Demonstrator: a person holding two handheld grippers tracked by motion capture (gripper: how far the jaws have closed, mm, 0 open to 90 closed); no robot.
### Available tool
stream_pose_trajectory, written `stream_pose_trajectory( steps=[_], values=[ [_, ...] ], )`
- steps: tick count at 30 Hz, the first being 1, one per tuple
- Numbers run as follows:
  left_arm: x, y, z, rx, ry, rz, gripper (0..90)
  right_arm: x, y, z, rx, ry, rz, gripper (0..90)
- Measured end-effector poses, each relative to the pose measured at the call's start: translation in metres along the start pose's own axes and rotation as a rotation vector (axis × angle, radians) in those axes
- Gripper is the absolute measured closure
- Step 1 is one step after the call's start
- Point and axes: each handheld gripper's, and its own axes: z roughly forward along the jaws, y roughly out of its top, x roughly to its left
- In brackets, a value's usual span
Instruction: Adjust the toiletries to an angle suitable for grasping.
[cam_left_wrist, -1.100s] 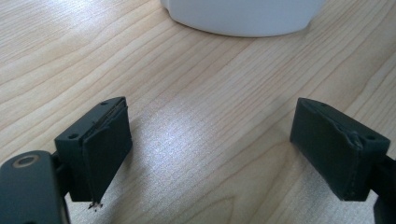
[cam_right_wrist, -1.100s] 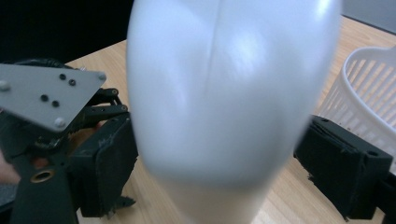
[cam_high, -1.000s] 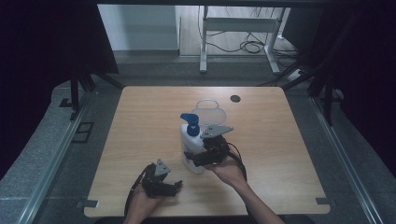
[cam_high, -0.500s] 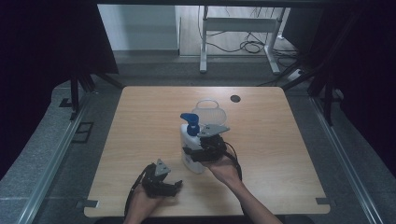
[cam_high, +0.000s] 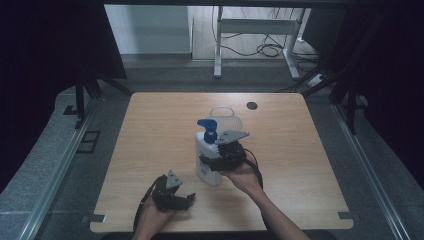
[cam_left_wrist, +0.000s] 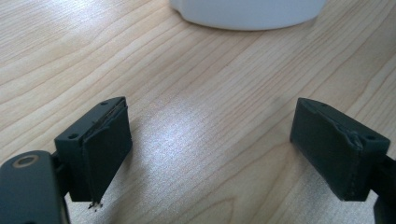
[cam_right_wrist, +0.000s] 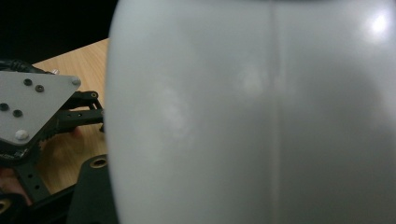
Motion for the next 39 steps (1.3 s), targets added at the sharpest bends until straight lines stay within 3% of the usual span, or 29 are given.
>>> stream_pose_trajectory(
  steps=[14, 28, 39],
  values=[
    [0.0, 0.0, 0.0, -0.002, 0.001, -0.001, 12.1, -0.008, 0.009, -0.012, -0.004, 0.026, -0.023, 36.6],
    [0.0, 0.0, 0.0, -0.002, 0.0, -0.001, 12.0, -0.017, 0.025, -0.026, -0.012, 0.104, -0.074, 36.7],
    [0.0, 0.0, 0.0, -0.002, 0.0, -0.001, 12.0, -0.03, 0.036, -0.036, -0.036, 0.127, -0.064, 36.7]
  ],
)
